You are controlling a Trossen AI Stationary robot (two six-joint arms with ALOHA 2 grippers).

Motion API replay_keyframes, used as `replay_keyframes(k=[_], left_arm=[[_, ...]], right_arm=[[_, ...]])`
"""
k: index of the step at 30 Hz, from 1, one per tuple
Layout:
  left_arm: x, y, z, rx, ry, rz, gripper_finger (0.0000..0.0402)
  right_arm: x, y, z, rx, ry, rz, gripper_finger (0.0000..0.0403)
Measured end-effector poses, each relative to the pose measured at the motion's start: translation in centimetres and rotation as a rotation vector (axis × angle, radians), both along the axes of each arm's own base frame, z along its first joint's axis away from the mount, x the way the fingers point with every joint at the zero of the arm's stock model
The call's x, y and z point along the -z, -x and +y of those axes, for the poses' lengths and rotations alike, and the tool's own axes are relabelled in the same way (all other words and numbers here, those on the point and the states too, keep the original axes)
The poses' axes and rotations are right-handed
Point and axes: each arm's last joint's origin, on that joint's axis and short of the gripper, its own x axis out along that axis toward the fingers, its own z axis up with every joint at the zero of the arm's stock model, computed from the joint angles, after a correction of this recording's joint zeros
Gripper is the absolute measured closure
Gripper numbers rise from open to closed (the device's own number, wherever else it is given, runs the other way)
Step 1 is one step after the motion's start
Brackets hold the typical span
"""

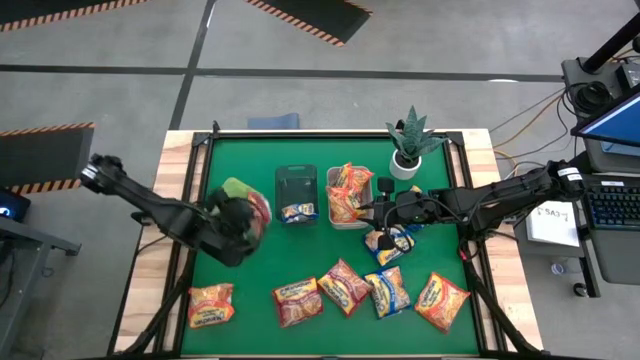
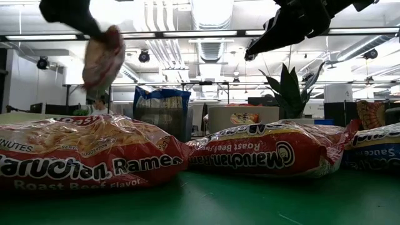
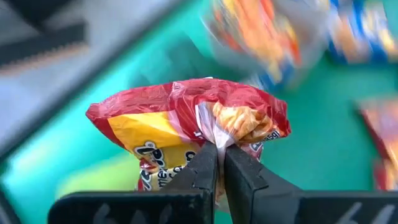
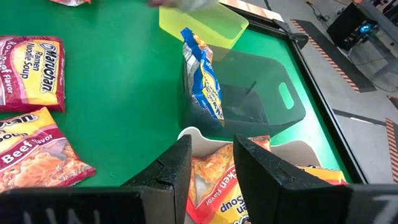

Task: Sort Maruchan noodles
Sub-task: Put the red noodle pack into the yellow bin

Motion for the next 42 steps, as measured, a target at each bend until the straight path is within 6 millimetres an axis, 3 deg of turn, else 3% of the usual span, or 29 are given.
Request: replay_keyframes(k=[5, 11, 23, 34, 42], left_arm=[[-0.5, 1.0, 1.7, -0.133, -0.186, -0.110, 0.0401], [2.6, 1.5, 3.2, -0.210, -0.311, -0.044, 0.0401], [9.5, 3.4, 4.5, -0.388, -0.275, -0.125, 0.0402], [12.8, 3.6, 4.8, -0.442, -0.240, -0.262, 0.0401], [14.2, 4.5, 5.1, -0.511, -0.192, -0.334, 0.0375]], right_arm=[[0.0, 0.0, 0.0, 0.000, 0.000, 0.002, 0.0300], [0.0, 0.0, 0.0, 0.001, 0.000, 0.003, 0.0296], [0.0, 0.0, 0.0, 0.000, 0.000, 0.003, 0.0301], [0.0, 0.0, 0.0, 0.000, 0.000, -0.005, 0.0305], [-0.1, 0.0, 0.0, 0.000, -0.001, -0.010, 0.0298]])
